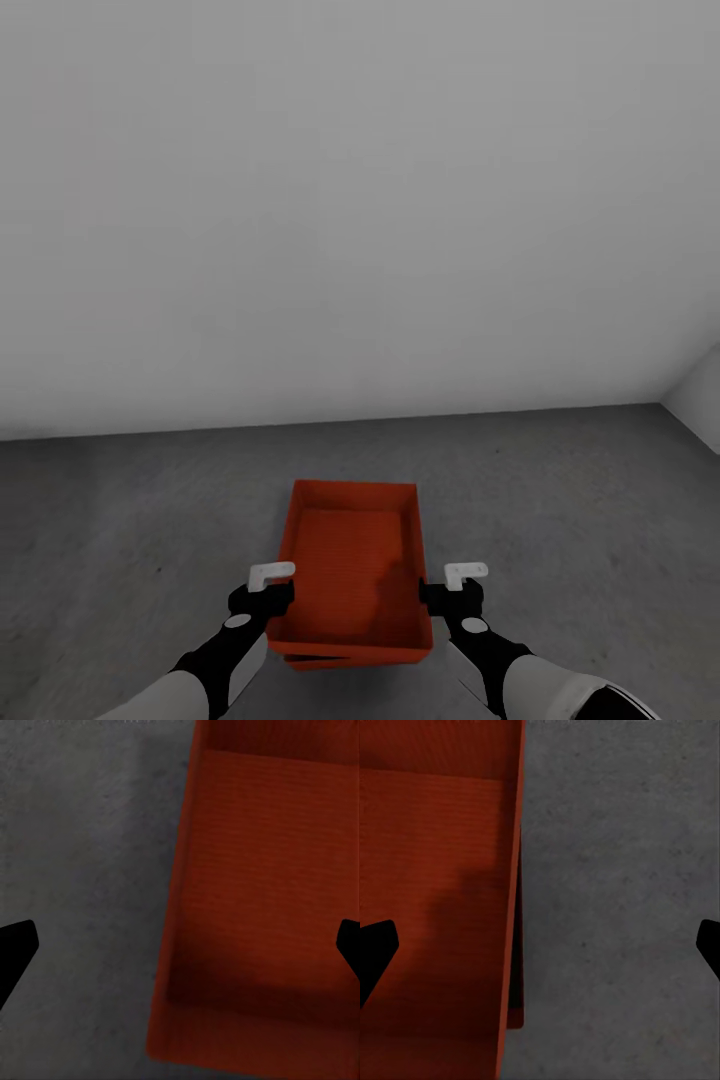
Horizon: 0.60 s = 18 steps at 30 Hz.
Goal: Move the two storage containers from the living room to the garage. In the garage, place one container on the floor and stack the other container on top of it (either order is fine).
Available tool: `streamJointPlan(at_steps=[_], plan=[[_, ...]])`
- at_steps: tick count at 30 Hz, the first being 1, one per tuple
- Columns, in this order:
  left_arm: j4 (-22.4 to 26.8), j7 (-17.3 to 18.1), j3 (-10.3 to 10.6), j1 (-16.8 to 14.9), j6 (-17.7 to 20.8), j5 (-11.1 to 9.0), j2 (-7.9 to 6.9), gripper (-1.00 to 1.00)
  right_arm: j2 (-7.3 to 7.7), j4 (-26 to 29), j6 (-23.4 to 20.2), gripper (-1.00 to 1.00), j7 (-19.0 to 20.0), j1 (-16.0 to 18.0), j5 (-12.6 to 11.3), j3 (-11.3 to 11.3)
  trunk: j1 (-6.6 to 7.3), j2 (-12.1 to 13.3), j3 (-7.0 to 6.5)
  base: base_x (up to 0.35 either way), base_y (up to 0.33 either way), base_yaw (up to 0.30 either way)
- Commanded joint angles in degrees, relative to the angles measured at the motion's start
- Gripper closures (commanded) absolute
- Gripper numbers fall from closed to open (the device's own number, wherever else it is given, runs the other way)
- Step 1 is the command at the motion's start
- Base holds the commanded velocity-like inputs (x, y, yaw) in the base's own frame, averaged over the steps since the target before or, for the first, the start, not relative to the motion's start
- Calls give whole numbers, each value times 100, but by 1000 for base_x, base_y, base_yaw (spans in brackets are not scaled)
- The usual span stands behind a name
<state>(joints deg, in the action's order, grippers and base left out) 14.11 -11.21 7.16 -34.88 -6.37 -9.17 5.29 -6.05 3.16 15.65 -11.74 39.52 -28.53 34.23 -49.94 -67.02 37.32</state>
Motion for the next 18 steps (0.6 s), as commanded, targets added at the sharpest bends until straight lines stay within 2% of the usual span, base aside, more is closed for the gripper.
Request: streamJointPlan(at_steps=[1, 18], plan=[[-5, -30, 49, -3, -22, -59, -2, -100, -2, -2, 16, -100, -20, 3, -47, 49, 23, 39, -14, 0, 0, 0], [1, -30, 57, -7, -29, -50, -2, -100, -2, -3, 17, -100, -17, 3, -47, 49, 396, 721, -319, 0, 0, 0]])
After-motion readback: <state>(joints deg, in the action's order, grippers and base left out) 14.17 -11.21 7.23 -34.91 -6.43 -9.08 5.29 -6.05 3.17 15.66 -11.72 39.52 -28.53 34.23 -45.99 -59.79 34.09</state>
